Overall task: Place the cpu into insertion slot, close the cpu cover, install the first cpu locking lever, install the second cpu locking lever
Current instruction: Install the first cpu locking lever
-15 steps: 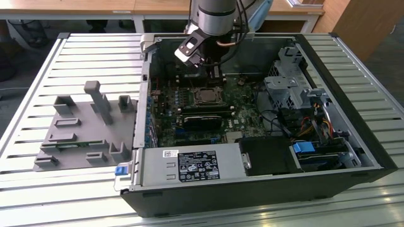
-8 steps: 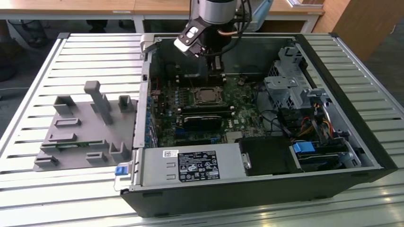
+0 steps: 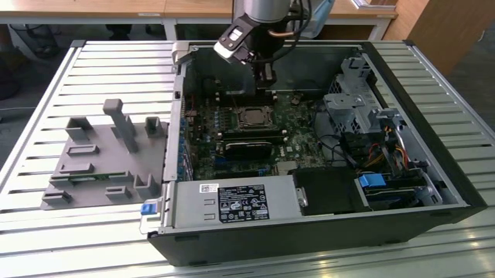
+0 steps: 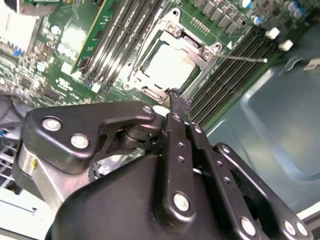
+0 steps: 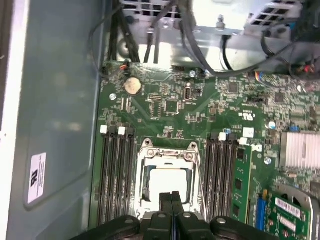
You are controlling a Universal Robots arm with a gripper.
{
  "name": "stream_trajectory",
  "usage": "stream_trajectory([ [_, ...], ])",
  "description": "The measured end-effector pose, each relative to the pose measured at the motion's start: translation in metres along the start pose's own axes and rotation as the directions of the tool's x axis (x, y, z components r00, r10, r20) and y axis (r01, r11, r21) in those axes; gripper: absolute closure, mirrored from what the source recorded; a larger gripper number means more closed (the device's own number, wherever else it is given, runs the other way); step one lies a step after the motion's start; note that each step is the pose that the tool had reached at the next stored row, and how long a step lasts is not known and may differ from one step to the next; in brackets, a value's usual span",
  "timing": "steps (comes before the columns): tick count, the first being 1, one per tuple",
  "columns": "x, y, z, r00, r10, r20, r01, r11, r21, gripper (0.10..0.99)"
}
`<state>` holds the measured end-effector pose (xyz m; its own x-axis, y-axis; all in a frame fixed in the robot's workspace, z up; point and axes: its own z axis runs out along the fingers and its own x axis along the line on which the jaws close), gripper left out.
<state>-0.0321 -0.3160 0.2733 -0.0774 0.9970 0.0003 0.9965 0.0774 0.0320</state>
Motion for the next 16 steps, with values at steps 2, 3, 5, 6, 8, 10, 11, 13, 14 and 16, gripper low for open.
stream_trajectory([
  [2, 0.0, 0.0, 0.0002, 0.9994, -0.036, -0.0011, 0.036, 0.9994, 0.0, 0.98],
  [3, 0.0, 0.0, 0.0003, 0.9985, -0.054, -0.0016, 0.054, 0.9985, 0.0, 0.98],
  [5, 0.0, 0.0, 0.0003, 0.9958, -0.091, -0.0028, 0.091, 0.9958, 0.0, 0.98],
  [6, 0.0, 0.0, 0.0004, 0.994, -0.109, -0.0034, 0.109, 0.994, 0.0, 0.98],
  [8, 0.0, 0.0, 0.0004, 0.9894, -0.145, -0.0045, 0.145, 0.9895, 0.0, 0.98],
  [10, 0.0, 0.0, 0.0005, 0.9833, -0.182, -0.0058, 0.182, 0.9833, 0.0, 0.98],
  [11, 0.0, 0.0, 0.0005, 0.9796, -0.201, -0.0064, 0.201, 0.9796, -0.001, 0.98],
  [13, 0.0, 0.0, 0.0006, 0.9716, -0.236, -0.0075, 0.236, 0.9717, -0.001, 0.98],
  [14, 0.0, 0.0, 0.0006, 0.9672, -0.254, -0.0081, 0.254, 0.9673, -0.001, 0.98],
  [16, 0.0, 0.0, 0.0007, 0.9576, -0.288, -0.0092, 0.288, 0.9577, -0.001, 0.98],
])
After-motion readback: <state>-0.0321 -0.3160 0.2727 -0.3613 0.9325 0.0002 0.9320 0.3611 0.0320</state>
